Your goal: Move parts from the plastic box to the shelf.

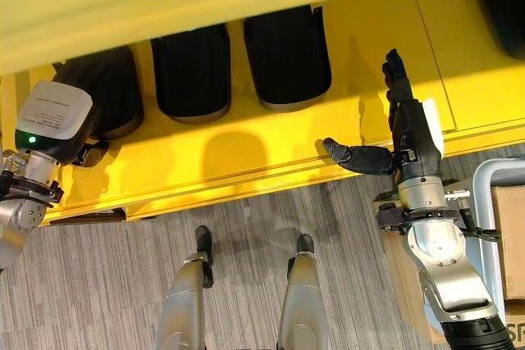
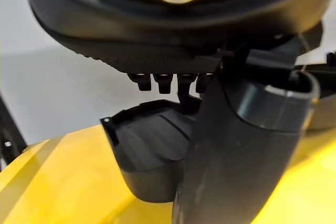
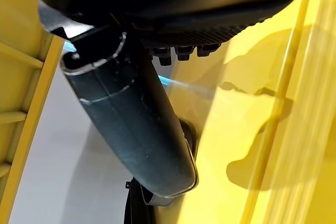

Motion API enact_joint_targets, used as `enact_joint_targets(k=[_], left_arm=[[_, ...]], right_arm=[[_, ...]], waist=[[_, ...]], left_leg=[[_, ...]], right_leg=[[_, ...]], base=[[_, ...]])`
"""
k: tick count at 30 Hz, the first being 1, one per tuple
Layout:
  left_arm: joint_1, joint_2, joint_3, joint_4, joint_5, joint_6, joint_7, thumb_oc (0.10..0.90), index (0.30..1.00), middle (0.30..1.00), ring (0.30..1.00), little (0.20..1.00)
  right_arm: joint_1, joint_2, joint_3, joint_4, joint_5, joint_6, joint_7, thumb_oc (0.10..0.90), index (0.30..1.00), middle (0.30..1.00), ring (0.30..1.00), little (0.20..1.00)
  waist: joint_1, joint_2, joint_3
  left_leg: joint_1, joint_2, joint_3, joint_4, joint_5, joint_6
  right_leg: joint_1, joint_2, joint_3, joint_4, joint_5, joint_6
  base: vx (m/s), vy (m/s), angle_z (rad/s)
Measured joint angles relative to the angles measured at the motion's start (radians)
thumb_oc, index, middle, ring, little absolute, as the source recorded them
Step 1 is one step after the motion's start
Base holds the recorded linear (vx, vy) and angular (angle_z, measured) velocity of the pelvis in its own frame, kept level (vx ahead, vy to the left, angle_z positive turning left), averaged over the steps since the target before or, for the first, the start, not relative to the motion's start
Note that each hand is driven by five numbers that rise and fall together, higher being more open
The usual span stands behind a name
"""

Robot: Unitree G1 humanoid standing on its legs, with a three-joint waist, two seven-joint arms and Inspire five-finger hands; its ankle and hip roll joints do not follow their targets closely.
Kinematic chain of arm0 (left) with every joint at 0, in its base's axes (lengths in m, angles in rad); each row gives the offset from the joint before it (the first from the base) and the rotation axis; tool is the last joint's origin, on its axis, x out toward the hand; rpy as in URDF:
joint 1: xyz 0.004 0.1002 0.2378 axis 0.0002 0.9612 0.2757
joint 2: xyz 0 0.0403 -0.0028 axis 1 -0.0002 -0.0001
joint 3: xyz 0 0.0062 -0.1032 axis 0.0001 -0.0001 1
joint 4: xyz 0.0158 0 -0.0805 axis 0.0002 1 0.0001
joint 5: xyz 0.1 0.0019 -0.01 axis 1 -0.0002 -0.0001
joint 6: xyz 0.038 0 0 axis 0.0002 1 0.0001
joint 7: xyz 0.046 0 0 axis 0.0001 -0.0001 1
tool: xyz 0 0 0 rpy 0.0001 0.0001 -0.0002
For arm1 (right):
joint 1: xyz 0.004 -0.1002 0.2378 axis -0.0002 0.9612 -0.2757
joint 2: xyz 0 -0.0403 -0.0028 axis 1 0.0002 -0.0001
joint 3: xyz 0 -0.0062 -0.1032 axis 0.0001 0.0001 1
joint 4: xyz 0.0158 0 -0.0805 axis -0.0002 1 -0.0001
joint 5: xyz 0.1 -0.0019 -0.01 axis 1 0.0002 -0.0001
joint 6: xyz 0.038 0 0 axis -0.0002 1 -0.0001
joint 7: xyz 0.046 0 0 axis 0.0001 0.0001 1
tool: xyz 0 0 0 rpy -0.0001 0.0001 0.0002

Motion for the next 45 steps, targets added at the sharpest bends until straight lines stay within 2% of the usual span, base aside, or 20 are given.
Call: enact_joint_targets(k=[10,22,28,32,45], left_arm=[[0.000,0.000,0.000,0.000,0.002,-0.017,0.003,0.900,1.000,1.000,1.000,1.000],[0.046,0.000,0.056,-0.044,0.002,-0.081,0.175,0.900,1.000,1.000,1.000,1.000],[0.072,-0.031,0.150,-0.086,0.000,-0.122,0.185,0.900,1.000,1.000,1.000,1.000],[0.071,-0.031,0.152,-0.088,-0.038,-0.137,0.188,0.900,1.000,1.000,1.000,1.000],[0.082,-0.031,0.156,-0.120,-0.038,-0.142,0.164,0.900,1.000,1.000,1.000,1.000]], right_arm=[[-0.005,0.004,0.000,0.000,-0.017,0.001,-0.003,0.900,1.000,1.000,1.000,1.000],[0.004,0.013,-0.001,0.000,-0.018,0.001,-0.003,0.900,1.000,1.000,1.000,1.000],[0.014,0.022,-0.009,-0.002,-0.018,0.002,-0.001,0.900,1.000,1.000,1.000,1.000],[0.014,0.022,-0.009,-0.002,-0.018,0.002,-0.001,0.900,1.000,1.000,1.000,1.000],[0.017,0.028,-0.042,-0.007,-0.018,0.005,0.021,0.900,1.000,1.000,1.000,1.000]], waist=[[-0.002,0.000,0.000],[-0.003,-0.001,0.000],[-0.002,-0.001,0.000],[-0.003,-0.001,0.000],[-0.002,-0.001,0.000]], left_leg=[[0.000,0.000,0.001,0.001,0.000,0.000],[-0.001,0.000,0.001,0.002,-0.001,0.001],[-0.001,-0.001,0.001,0.002,-0.001,0.002],[-0.001,-0.001,0.001,0.002,-0.001,0.002],[-0.005,-0.001,0.003,0.002,-0.003,0.002]], right_leg=[[0.000,0.000,0.001,0.000,0.000,0.000],[0.000,0.000,0.001,0.000,0.000,0.000],[0.000,0.000,0.001,-0.001,0.000,0.000],[0.000,0.000,0.001,-0.001,0.000,0.000],[-0.006,0.000,0.003,0.000,-0.001,0.000]], base=[[0.00,0.001,0.00],[0.00,0.000,0.00],[0.00,0.000,0.00],[0.00,0.000,0.00],[0.00,0.000,0.00]])
